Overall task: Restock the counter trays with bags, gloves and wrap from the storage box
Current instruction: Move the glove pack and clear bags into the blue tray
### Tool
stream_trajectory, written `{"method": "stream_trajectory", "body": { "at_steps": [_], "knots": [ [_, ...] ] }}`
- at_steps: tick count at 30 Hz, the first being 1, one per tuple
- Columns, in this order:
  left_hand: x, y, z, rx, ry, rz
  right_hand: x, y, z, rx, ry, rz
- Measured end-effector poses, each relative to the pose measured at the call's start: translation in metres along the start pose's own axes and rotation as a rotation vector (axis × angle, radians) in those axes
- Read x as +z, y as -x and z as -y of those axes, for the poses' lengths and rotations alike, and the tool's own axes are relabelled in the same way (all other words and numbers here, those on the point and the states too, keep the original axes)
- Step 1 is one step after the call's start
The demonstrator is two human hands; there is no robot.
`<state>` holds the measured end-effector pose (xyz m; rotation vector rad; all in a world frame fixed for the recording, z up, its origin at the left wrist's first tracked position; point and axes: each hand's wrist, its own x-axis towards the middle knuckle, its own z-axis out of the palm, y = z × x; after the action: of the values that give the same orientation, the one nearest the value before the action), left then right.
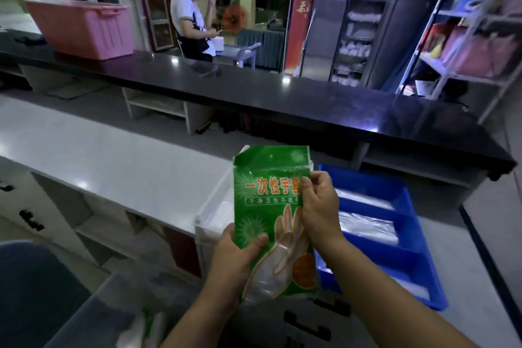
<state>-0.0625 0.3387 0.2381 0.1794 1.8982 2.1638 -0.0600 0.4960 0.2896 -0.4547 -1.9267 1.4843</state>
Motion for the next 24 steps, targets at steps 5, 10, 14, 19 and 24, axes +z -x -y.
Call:
{"method": "stream_trajectory", "body": {
  "at_steps": [5, 10, 14, 19, 24],
  "knots": [
    [0.075, -0.004, -0.001, 0.018, 0.056, -0.054, -0.082, -0.020, -0.025, 0.200, -0.056, 0.225],
    [0.137, -0.008, 0.008, 0.001, 0.084, -0.019, -0.142, -0.030, -0.035, 0.496, -0.238, 0.527],
    [0.170, -0.014, 0.013, -0.005, 0.057, 0.018, -0.174, -0.045, -0.049, 0.541, -0.317, 0.530],
    [0.200, -0.052, 0.013, -0.015, -0.102, 0.174, -0.191, -0.071, -0.062, 0.472, -0.198, 0.280],
    [0.231, -0.106, 0.017, -0.004, -0.328, 0.418, -0.234, -0.105, -0.074, 0.402, -0.026, 0.052]
  ]
}}
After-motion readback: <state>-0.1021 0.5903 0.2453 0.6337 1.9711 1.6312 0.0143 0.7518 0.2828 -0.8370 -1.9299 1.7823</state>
